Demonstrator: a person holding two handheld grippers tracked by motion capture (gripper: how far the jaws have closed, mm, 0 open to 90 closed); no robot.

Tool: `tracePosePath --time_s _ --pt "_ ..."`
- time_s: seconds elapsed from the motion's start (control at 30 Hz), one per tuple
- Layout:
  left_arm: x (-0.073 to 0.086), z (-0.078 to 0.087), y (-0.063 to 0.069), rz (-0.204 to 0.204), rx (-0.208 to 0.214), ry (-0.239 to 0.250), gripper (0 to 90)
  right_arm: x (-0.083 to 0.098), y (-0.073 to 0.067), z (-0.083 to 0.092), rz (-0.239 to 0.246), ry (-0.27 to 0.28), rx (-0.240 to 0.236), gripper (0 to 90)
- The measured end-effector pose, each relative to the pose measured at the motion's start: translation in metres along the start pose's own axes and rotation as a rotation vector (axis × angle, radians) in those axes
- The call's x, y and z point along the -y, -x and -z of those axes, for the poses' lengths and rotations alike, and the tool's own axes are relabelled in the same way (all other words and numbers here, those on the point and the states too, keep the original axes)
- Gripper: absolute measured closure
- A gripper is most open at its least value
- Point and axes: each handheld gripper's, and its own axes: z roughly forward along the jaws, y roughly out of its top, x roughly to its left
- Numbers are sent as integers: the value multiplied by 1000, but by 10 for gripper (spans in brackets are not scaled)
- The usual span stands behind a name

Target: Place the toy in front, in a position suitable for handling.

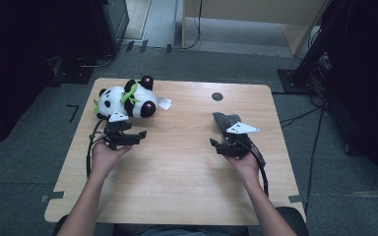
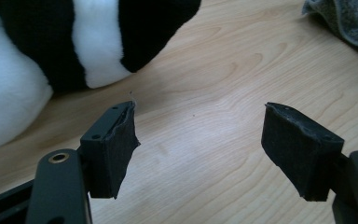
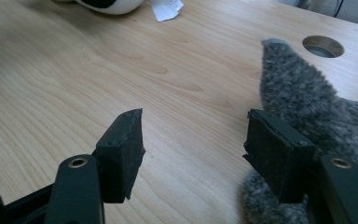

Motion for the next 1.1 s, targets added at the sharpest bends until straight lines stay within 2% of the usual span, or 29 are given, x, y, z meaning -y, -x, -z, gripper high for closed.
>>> tracePosePath --time_s 0.2,0.37,0.47,0.57,0.77,0.87,0.93,1.03,1.1 --pt "-6 0 -6 -4 -10 -2 261 2 10 3 -6 8 22 366" --pt "-12 5 -15 16 -26 15 261 0 19 5 -17 8 62 351" --pt "-17 5 -21 30 -24 24 261 1 23 5 -34 -1 68 353" --pt "-20 3 -25 24 -34 18 261 2 25 1 -35 -17 77 358" --pt "-26 5 -36 13 -67 25 261 2 30 0 -43 2 103 373" --pt "-29 6 -41 6 -75 32 261 2 32 0 -53 5 105 374" --pt "-34 6 -49 15 -81 42 275 3 35 0 -69 5 103 377" --pt "-38 5 -54 22 -80 51 300 3 35 0 -75 3 103 377" --pt "-43 3 -60 19 -98 54 307 3 35 1 -76 1 104 378"
